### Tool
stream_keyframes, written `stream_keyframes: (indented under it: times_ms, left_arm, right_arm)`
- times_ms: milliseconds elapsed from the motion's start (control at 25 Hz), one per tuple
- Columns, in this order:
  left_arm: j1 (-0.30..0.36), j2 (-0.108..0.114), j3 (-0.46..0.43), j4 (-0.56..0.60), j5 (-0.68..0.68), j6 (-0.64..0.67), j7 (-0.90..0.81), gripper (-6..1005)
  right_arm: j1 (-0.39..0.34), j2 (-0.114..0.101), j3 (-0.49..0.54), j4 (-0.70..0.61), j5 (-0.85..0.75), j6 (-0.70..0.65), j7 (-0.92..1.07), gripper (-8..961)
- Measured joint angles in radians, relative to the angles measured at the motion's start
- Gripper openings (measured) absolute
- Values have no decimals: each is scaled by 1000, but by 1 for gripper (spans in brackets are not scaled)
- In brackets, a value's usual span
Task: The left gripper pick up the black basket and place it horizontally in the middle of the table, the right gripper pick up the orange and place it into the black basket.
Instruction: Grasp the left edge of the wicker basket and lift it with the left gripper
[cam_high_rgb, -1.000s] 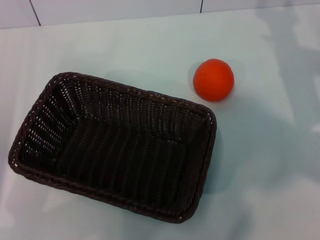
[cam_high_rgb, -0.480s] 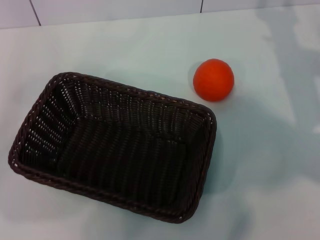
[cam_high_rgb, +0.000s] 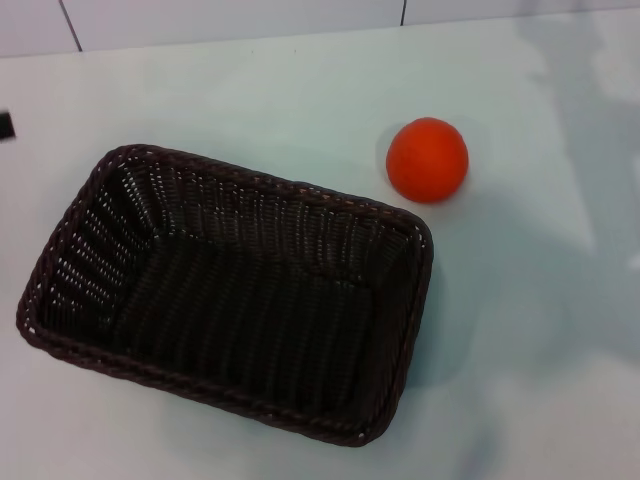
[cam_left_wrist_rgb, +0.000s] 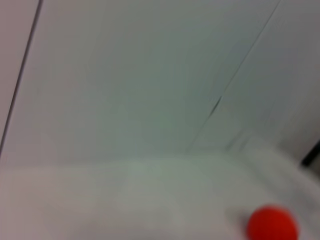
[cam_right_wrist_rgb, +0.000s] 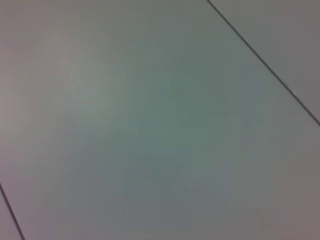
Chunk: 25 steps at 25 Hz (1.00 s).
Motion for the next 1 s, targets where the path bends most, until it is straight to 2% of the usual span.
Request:
stream_keyframes:
  times_ms: [240,400,520,640,840,880,1000]
  left_arm:
    - [-59,0,145,129,246,6,-211,793]
    - [-111,-5,251,149,374,14,-338,793]
    - [-129,-9,288,150,415,18,-371,792]
    - [-155,-22,327,148,480,22,-398,791]
    - [-199,-61,350,136,589,25,-404,790]
    - [-199,-61,350,136,589,25,-404,790]
    - [-217,-82,377,113,653,17,-407,789]
  right_arm:
    - [-1,0,2,3,2,1,0,714]
    - [-4,0,3,4,3,7,0,714]
    - [-6,0,4,4,3,15,0,715]
    - [-9,0,6,5,3,24,0,715]
    - [-10,0,6,4,3,44,0,715]
    - [-10,0,7,2,3,49,0,715]
    - [-10,0,8,-1,3,59,0,715]
